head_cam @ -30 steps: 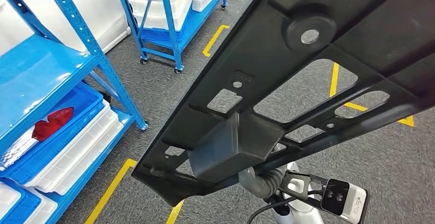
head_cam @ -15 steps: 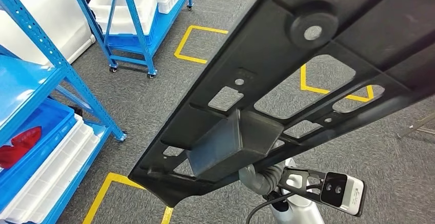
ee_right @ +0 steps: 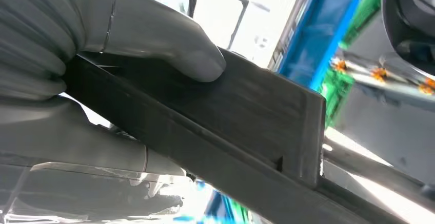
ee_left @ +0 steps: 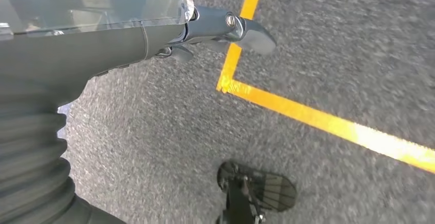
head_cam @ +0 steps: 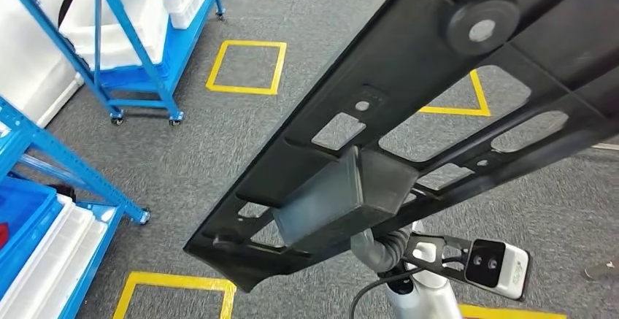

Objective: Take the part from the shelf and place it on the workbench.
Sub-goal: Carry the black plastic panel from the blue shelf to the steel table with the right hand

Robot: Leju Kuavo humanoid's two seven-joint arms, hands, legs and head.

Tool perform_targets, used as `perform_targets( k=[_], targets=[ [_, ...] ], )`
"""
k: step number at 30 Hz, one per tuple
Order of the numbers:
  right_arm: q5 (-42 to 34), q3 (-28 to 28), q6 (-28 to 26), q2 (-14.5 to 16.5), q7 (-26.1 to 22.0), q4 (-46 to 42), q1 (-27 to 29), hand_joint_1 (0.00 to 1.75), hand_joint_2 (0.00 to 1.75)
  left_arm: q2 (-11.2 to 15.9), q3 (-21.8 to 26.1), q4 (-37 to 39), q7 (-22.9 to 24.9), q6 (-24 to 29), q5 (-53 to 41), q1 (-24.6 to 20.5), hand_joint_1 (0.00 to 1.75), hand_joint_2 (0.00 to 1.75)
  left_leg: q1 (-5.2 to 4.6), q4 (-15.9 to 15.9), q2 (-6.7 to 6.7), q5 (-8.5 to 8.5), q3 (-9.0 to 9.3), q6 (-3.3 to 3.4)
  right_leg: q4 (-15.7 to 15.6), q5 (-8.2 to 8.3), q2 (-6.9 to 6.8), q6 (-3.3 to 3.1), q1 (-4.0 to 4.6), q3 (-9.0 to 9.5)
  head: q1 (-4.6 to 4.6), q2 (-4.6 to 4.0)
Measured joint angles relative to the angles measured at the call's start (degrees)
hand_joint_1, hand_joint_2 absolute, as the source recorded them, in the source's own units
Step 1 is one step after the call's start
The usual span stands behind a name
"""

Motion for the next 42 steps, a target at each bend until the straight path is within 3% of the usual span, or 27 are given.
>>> perform_targets(
  k=[1,3,4,5,7,8,10,12,13,15,17,18,20,22,24,25,26,28,29,31,33,35,36,37,39,41,42],
  targets=[
    [0.1,-0.1,0.0,0.3,0.0,0.0,0.1,1.71,1.75,0.4,0.4,0.0,0.0,0.0,0.4,0.1,0.00,1.75,0.12,3.4,-1.51,-1.88,-1.55,-0.16,-0.1,0.07,0.62,-0.23,-0.03,0.03,-0.01,0.00],
    [0.2,-0.3,0.3,0.7,0.0,0.0,0.4,1.71,1.75,1.0,1.1,0.0,-0.2,0.0,1.2,0.4,0.00,1.75,0.18,11.3,-2.80,-5.19,-5.46,-0.38,-0.1,0.09,2.05,-0.43,0.06,0.00,-0.01,0.00],
    [0.2,-0.4,0.5,0.8,0.0,0.0,0.6,1.71,1.75,1.2,1.5,0.0,-0.3,0.0,1.5,0.5,0.00,1.75,0.17,13.5,-2.94,-5.44,-6.72,-0.44,0.0,0.09,2.82,-0.45,0.10,0.01,-0.01,0.00],
    [0.2,-0.4,0.7,1.1,0.0,0.0,0.7,1.71,1.75,1.4,1.8,0.0,-0.4,0.0,1.7,0.5,0.00,1.75,0.18,13.4,-3.00,-4.47,-6.94,-0.46,0.1,0.07,3.61,-0.42,0.12,0.05,-0.01,0.00],
    [0.2,-0.5,0.8,1.7,0.0,0.1,0.9,1.71,1.75,1.7,2.3,0.0,-0.5,0.0,1.8,0.4,0.00,1.75,0.36,6.7,-3.89,0.05,-4.28,-0.40,0.3,-0.06,5.15,-0.22,0.03,0.16,-0.01,0.00],
    [0.3,-0.5,0.6,2.0,0.0,0.1,0.8,1.71,1.75,1.7,2.5,0.0,-0.6,0.0,1.7,0.4,0.00,1.75,0.49,2.6,-5.09,1.76,-2.51,-0.37,0.6,-0.16,5.82,-0.01,0.06,0.11,-0.01,0.00],
    [0.5,-0.5,0.0,2.6,0.0,0.0,0.8,1.71,1.75,1.8,2.7,0.0,-0.9,-0.3,1.5,0.4,0.00,1.75,0.61,-2.0,-6.82,3.14,-0.46,-0.08,0.9,-0.18,7.07,0.61,0.06,-0.26,-0.01,0.00],
    [0.6,-0.6,-0.4,3.0,0.0,-0.1,1.0,1.71,1.75,2.1,2.7,0.0,-1.3,-0.9,1.2,0.3,0.00,1.75,0.48,-2.4,-6.41,3.10,-0.31,0.52,0.9,0.09,8.19,1.34,-0.05,-0.69,-0.01,0.00],
    [0.6,-0.7,-0.4,3.1,0.0,-0.3,1.1,1.71,1.75,2.2,2.8,0.0,-1.5,-1.1,1.1,0.2,0.00,1.75,0.49,-2.6,-5.81,3.26,-0.31,0.91,1.1,0.03,8.03,1.63,-0.11,-0.83,-0.01,0.00],
    [0.6,-1.2,-0.1,3.2,0.0,-0.8,1.2,1.71,1.75,2.6,2.8,-0.1,-1.9,-1.5,0.9,0.0,0.00,1.75,0.55,-2.9,-4.65,3.55,-0.26,1.75,3.5,-1.60,5.52,2.12,0.00,-2.04,0.00,0.00],
    [0.6,-1.8,0.5,3.5,0.0,-1.1,1.4,1.71,1.75,2.9,2.8,-0.2,-2.1,-1.7,0.7,0.1,0.00,1.75,0.29,-3.0,-3.27,3.54,-0.26,2.29,10.8,-5.36,2.41,2.46,-0.04,-5.54,0.01,0.00],
    [0.6,-2.1,0.8,3.7,0.0,-1.2,1.6,1.71,1.75,3.0,2.8,-0.2,-2.1,-1.7,0.6,0.2,0.00,1.75,0.15,-3.0,-2.48,3.50,-0.28,2.39,14.9,-7.00,1.81,2.62,-0.15,-7.57,0.01,0.00],
    [0.6,-2.8,1.2,4.0,0.0,-1.3,2.1,1.71,1.75,3.3,2.8,-0.2,-2.1,-1.7,0.5,0.2,0.00,1.75,0.00,-3.0,-1.04,3.41,-0.29,2.42,18.6,-7.61,1.40,2.74,-0.29,-9.43,0.01,0.00],
    [0.6,-3.2,1.4,4.5,0.0,-1.4,2.4,1.71,1.75,3.4,2.8,-0.2,-1.9,-1.6,0.4,0.0,0.00,1.75,-0.07,-3.0,0.24,3.26,-0.12,2.26,12.8,-4.39,0.63,2.51,-0.23,-6.28,0.01,0.00],
    [1.0,-3.3,1.3,5.0,0.0,-1.5,2.5,1.71,1.75,3.5,2.8,-0.2,-1.6,-1.4,0.4,-0.1,0.00,1.75,-0.28,-2.9,1.33,2.97,0.21,1.86,4.2,-1.60,-1.69,1.83,0.24,-1.65,0.01,0.00],
    [1.2,-3.3,1.2,5.2,0.0,-1.6,2.5,1.71,1.75,3.6,2.8,-0.2,-1.5,-1.4,0.4,-0.1,0.00,1.75,-0.38,-2.9,1.80,2.83,0.34,1.58,1.8,-1.12,-2.41,1.52,0.51,-0.44,0.00,0.00],
    [1.4,-3.3,1.0,5.4,0.0,-1.6,2.5,1.71,1.75,3.6,2.8,-0.2,-1.5,-1.3,0.4,-0.2,0.00,1.75,-0.46,-2.9,2.25,2.72,0.47,1.27,0.9,-1.14,-2.68,1.24,0.75,-0.04,0.00,0.00],
    [1.9,-3.3,0.6,5.6,0.0,-1.7,2.6,1.71,1.75,3.6,2.7,-0.2,-1.5,-1.4,0.2,-0.3,0.00,1.75,-0.39,-3.0,3.17,2.50,0.70,0.66,0.7,-0.87,-1.31,0.75,0.74,-0.04,0.00,0.00],
    [2.1,-3.4,0.3,5.6,0.0,-1.8,2.6,1.71,1.75,3.6,2.7,-0.2,-1.5,-1.4,0.0,-0.4,0.00,1.75,-0.27,-2.6,2.68,2.06,0.70,0.36,0.4,-0.70,-0.71,0.45,0.58,0.13,0.01,0.00],
    [2.6,-3.4,-0.4,5.7,0.0,-2.2,2.7,1.71,1.75,3.6,2.7,-0.2,-1.5,-1.8,-0.4,-0.4,0.00,1.75,-0.01,1.3,0.14,-0.43,-0.78,-0.12,-0.2,-0.34,0.44,-0.13,0.17,0.51,-0.01,0.00],
    [3.1,-3.4,-1.2,5.7,-0.1,-2.4,2.8,1.71,1.75,3.6,2.7,-0.2,-1.6,-2.2,-0.9,-0.2,0.00,1.75,0.07,9.1,-2.30,-4.10,-4.44,-0.44,-0.2,-0.28,1.69,-0.37,0.18,0.53,-0.01,0.00],
    [3.8,-3.4,-2.5,5.6,-0.1,-2.4,3.0,1.71,1.75,3.6,2.5,-0.2,-1.8,-2.7,-1.4,0.0,0.00,1.75,0.09,13.8,-2.85,-5.03,-7.10,-0.60,-0.1,-0.28,3.27,-0.40,0.22,0.55,-0.01,0.00],
    [4.2,-3.4,-3.4,5.5,-0.1,-2.5,3.0,1.71,1.75,3.6,2.4,-0.2,-1.9,-3.0,-1.6,0.0,0.00,1.75,0.13,12.8,-2.96,-3.68,-6.86,-0.60,-0.1,-0.31,4.07,-0.34,0.20,0.63,-0.01,0.00],
    [4.5,-3.3,-4.3,5.4,-0.1,-2.7,3.1,1.71,1.75,3.6,2.2,-0.2,-2.0,-3.2,-1.9,0.0,0.00,1.75,0.22,9.7,-3.33,-1.46,-5.57,-0.60,0.1,-0.37,4.82,-0.24,0.16,0.74,-0.01,0.00],
    [4.6,-3.3,-5.6,5.1,-0.1,-3.1,3.1,1.71,1.75,3.5,2.0,-0.2,-2.2,-3.5,-2.1,-0.1,0.00,1.75,0.54,1.5,-5.54,2.27,-2.03,-0.53,0.5,-0.61,6.20,0.22,0.12,0.73,-0.01,0.00],
    [4.4,-3.2,-6.0,4.8,-0.1,-3.4,3.1,1.71,1.75,3.3,1.8,-0.2,-2.3,-3.6,-2.2,-0.1,0.00,1.75,0.63,-2.2,-7.13,3.10,-0.37,-0.09,0.9,-0.62,7.42,0.91,0.10,0.31,-0.01,0.00],
    [4.4,-3.2,-6.0,4.6,-0.1,-3.5,3.1,1.71,1.75,3.2,1.7,-0.2,-2.5,-3.7,-2.1,-0.1,0.00,1.75,0.48,-2.4,-6.95,2.96,-0.25,0.29,0.9,-0.50,8.03,1.30,0.07,0.08,0.00,0.00]
  ],
)
